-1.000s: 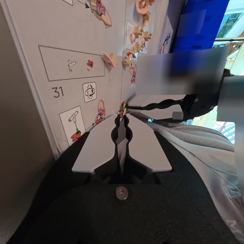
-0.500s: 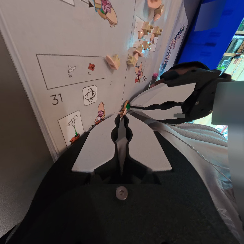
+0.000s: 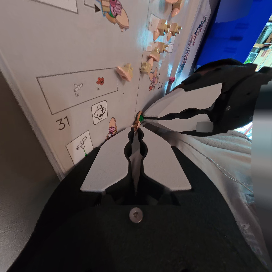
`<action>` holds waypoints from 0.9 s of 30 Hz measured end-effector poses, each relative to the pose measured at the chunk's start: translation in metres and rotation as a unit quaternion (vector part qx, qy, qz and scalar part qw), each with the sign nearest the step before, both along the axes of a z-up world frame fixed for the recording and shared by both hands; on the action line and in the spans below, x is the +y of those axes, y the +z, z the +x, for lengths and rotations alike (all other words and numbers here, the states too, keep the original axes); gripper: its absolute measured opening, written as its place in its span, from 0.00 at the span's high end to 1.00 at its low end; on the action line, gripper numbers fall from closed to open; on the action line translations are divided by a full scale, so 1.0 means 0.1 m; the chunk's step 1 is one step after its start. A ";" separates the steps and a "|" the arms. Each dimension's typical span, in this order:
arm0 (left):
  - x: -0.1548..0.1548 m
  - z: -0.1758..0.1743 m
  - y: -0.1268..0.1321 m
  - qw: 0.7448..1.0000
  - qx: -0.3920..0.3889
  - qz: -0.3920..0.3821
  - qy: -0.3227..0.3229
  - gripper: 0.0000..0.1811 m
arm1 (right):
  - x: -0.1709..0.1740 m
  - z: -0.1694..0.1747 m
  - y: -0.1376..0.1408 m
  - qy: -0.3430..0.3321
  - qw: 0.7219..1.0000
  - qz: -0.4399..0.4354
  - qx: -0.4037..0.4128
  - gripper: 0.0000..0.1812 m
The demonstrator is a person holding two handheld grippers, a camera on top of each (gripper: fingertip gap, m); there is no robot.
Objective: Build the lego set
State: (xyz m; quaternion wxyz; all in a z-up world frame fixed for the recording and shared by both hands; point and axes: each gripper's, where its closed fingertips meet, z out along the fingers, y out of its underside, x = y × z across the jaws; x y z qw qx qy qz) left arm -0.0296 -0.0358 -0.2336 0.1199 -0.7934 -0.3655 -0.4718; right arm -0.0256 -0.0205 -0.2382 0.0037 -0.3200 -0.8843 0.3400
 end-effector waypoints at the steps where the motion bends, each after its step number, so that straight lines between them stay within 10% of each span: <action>1: 0.00 0.00 0.00 1.000 0.002 0.001 -0.004 0.97 | 0.00 0.00 0.00 -0.004 1.000 0.001 -0.009 1.00; 27: -0.05 0.03 0.02 0.989 0.003 0.092 -0.116 0.98 | -0.06 -0.04 0.01 0.136 0.988 0.007 0.077 1.00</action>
